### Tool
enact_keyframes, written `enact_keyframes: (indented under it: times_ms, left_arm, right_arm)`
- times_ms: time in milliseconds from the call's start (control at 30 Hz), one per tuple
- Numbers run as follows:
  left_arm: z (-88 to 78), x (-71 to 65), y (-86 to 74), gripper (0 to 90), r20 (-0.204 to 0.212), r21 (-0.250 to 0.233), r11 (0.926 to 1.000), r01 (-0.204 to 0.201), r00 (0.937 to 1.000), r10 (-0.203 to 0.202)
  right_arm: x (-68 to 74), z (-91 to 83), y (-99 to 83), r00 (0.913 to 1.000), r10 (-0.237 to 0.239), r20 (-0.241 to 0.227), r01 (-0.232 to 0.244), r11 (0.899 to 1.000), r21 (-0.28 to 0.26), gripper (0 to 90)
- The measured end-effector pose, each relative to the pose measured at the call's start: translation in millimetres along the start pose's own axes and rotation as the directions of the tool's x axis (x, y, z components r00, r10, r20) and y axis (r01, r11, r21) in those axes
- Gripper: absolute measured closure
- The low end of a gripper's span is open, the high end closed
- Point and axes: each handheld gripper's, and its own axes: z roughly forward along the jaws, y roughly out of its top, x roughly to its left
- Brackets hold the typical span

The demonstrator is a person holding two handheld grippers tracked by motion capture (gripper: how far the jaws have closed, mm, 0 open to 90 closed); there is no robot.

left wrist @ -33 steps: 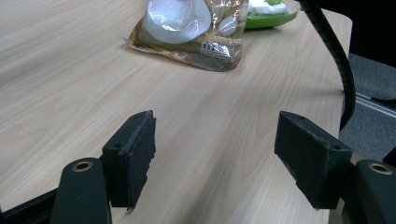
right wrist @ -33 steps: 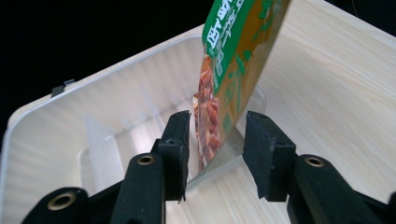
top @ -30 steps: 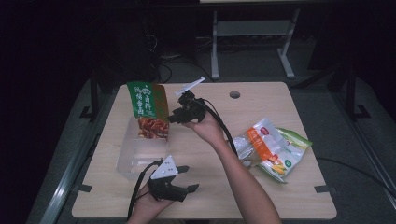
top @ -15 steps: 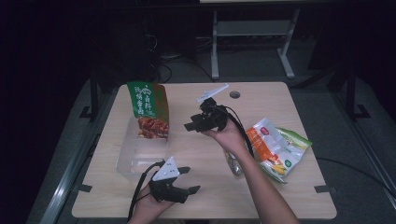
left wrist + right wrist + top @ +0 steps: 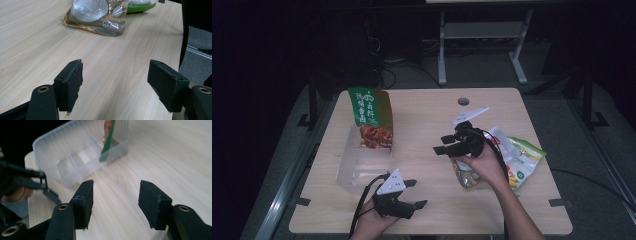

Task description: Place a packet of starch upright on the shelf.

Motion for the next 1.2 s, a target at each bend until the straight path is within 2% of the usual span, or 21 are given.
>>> enact_keyframes:
  times_ms: [67,133,167,233,467,533,633,800,833,933,1000,1200]
  left_arm:
    - [0.3,-0.4,0.1,27.9,0.002,0.001,1.0,-0.002,1.0,0.002]
    - [0.4,-0.3,0.3,27.9,0.002,0.007,0.9999,-0.012,0.9999,0.012]
    - [0.5,-1.1,0.1,27.9,0.003,0.007,1.0,-0.001,1.0,0.001]
    - [0.8,-1.7,0.1,27.9,0.004,0.007,1.0,0.002,1.0,-0.002]
    - [0.5,-3.1,-0.1,27.9,0.014,0.006,1.0,0.005,0.9999,-0.005]
    - [1.9,-4.0,-0.7,27.9,0.017,0.014,0.9999,0.008,0.9998,-0.008]
    - [3.8,-5.0,-0.7,27.9,0.024,0.015,0.9999,0.006,0.9997,-0.006]
    - [5.4,-5.3,0.1,27.9,0.03,0.024,0.9997,0.0,0.9996,-0.001]
    - [6.2,-4.8,0.3,27.9,0.033,0.029,0.9996,-0.006,0.9994,0.005]
    - [7.2,-5.0,0.0,27.9,0.034,0.028,0.9996,-0.004,0.9994,0.003]
    - [7.3,-5.0,0.1,27.9,0.035,0.029,0.9996,-0.005,0.9994,0.004]
    - [6.0,-3.8,0.1,27.9,0.033,0.023,0.9997,0.005,0.9995,-0.006]
  right_arm:
    - [-1.2,-6.8,-15.4,0.9997,0.026,0.002,-0.026,1.0,-0.004,44.4]
    - [-1.4,-8.6,-20.2,0.9995,0.03,0.005,-0.03,1.0,-0.005,44.3]
    - [-1.8,-12.5,-30.6,0.9994,0.035,0.007,-0.035,0.999,-0.007,44.1]
    - [-1.4,-15.0,-37.9,0.9985,0.053,0.008,-0.053,0.999,-0.005,43.2]
    - [2.1,-15.7,-63.2,0.9973,0.07,0.02,-0.07,0.998,0.006,41.8]
    - [2.4,-13.8,-74.3,0.9966,0.08,0.02,-0.08,0.997,-0.011,42.1]
    - [1.6,-13.7,-77.7,0.9956,0.091,0.023,-0.091,0.996,0.005,41.6]
    - [1.1,-21.3,-81.7,0.9947,0.096,0.038,-0.095,0.995,-0.022,41.5]
    - [-0.3,-27.6,-84.4,0.9925,0.114,0.046,-0.112,0.993,-0.039,41.5]
    - [-2.7,-34.0,-87.7,0.9898,0.126,0.066,-0.123,0.991,-0.051,41.9]
    - [-7.0,-44.0,-91.5,0.9846,0.155,0.081,-0.149,0.986,-0.07,42.4]
    - [-13.9,-65.4,-95.4,0.9756,0.174,0.135,-0.163,0.983,-0.087,44.9]
